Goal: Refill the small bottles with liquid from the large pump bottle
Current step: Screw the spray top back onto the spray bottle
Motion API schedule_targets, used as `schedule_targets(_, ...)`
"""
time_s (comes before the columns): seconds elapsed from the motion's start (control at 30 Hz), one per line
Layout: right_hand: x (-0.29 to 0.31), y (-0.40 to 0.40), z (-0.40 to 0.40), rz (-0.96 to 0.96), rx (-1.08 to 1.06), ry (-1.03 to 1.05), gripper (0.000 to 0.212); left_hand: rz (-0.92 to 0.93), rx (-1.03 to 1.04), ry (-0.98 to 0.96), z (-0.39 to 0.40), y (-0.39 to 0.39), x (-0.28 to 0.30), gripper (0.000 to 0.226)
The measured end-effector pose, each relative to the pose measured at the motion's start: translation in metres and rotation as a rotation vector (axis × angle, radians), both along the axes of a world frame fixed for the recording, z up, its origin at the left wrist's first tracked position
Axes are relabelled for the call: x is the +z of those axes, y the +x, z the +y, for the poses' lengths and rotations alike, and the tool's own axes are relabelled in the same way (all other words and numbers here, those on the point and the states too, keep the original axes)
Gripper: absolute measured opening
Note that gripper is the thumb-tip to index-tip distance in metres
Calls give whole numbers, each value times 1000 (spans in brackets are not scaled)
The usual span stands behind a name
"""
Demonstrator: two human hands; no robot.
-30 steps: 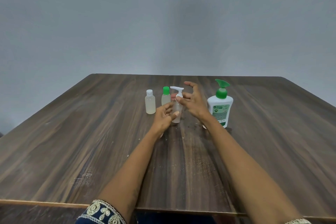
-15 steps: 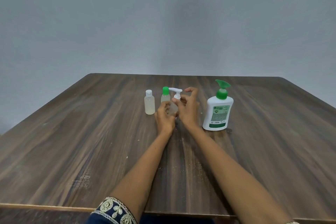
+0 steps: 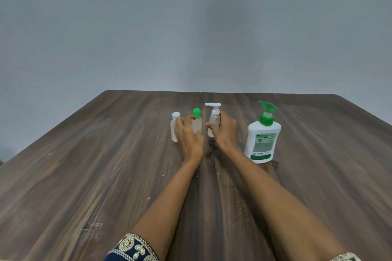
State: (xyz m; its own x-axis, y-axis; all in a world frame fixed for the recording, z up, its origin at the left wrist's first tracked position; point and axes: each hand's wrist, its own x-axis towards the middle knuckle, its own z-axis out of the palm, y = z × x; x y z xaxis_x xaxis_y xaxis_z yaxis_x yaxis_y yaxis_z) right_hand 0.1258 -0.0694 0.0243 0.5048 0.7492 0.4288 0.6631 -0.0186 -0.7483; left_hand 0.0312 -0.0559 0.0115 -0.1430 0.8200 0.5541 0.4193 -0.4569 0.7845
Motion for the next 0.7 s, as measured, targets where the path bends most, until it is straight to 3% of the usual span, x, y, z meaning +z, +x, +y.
schedule_targets(0.13, -6, 6, 10, 15, -1, -52, 23, -98, 175, -24, 14, -17, 2, 51)
schedule_targets(0.33, -9, 3, 17, 19, -11, -81, 29, -167, 77, -248, 31, -27, -6, 79)
schedule_targets(0.4, -10, 1, 17, 40, 0, -86, 36, -162, 22, -279, 31, -26, -6, 75)
schedule_targets(0.5, -16, -9, 11, 3, -122, -13, 69, -146, 22, -273, 28, -23, -3, 58)
schedule_targets(0.6, -22, -21, 3, -141, -270, 322, 50, -135, 30, -281, 29, -22, -2, 50)
schedule_targets(0.7, -25, -34, -1, -196, -124, 425, 33, -124, 18, -274, 33, -23, -5, 48)
